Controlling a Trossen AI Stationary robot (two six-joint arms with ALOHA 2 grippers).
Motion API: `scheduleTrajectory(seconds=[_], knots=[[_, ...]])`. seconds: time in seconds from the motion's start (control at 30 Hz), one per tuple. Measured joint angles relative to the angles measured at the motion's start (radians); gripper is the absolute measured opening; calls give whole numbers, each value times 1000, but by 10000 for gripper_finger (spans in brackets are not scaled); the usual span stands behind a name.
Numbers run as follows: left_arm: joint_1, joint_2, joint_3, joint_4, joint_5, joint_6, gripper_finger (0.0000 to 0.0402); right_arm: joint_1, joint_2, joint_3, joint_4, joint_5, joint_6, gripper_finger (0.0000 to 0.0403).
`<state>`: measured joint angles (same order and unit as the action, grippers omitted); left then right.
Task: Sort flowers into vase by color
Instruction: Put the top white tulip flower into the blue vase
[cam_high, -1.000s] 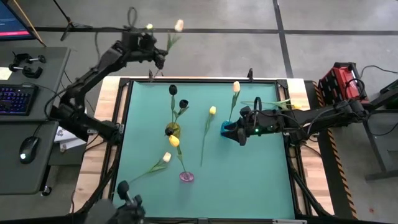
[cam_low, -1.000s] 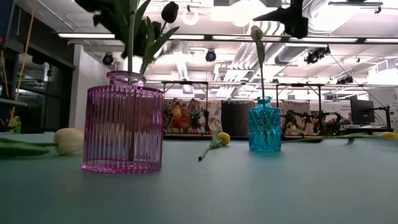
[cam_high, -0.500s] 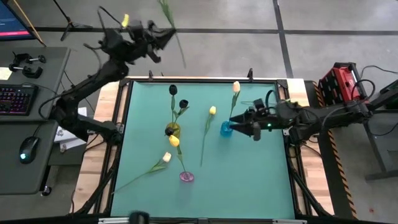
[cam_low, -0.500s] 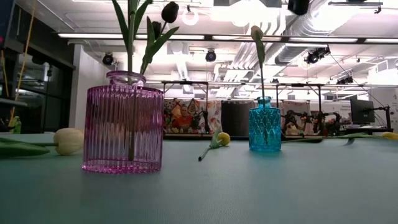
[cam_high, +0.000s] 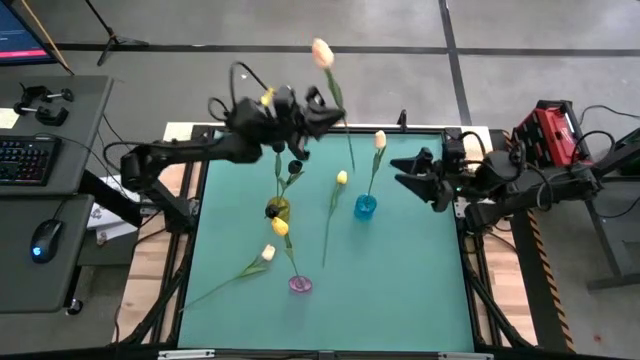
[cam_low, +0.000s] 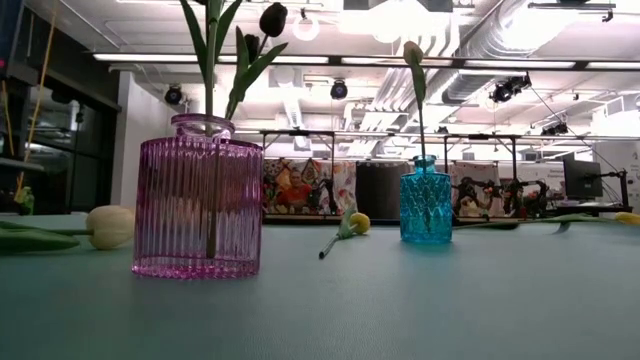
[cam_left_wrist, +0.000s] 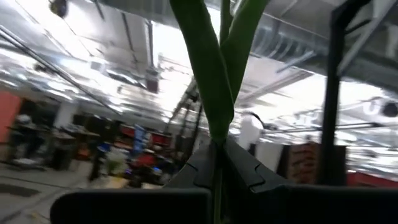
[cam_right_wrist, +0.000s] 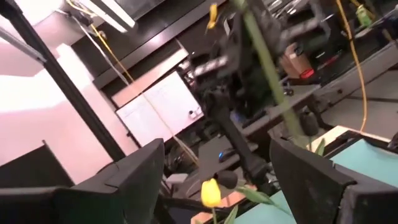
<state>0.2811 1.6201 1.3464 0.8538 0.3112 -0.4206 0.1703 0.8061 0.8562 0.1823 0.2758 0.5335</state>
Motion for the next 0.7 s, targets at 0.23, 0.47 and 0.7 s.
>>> scheduleTrajectory(seconds=[0.23, 0.47, 0.7], knots=[[-82, 44, -1, 21, 0, -20, 0, 0, -9, 0, -23, 13, -3, 279], [-160, 43, -1, -26, 103, -13, 0, 0, -9, 0, -69, 15, 7, 279], [-213, 90, -1, -115, -43, 144, 0, 0, -11, 0, -74, 67, -19, 279]])
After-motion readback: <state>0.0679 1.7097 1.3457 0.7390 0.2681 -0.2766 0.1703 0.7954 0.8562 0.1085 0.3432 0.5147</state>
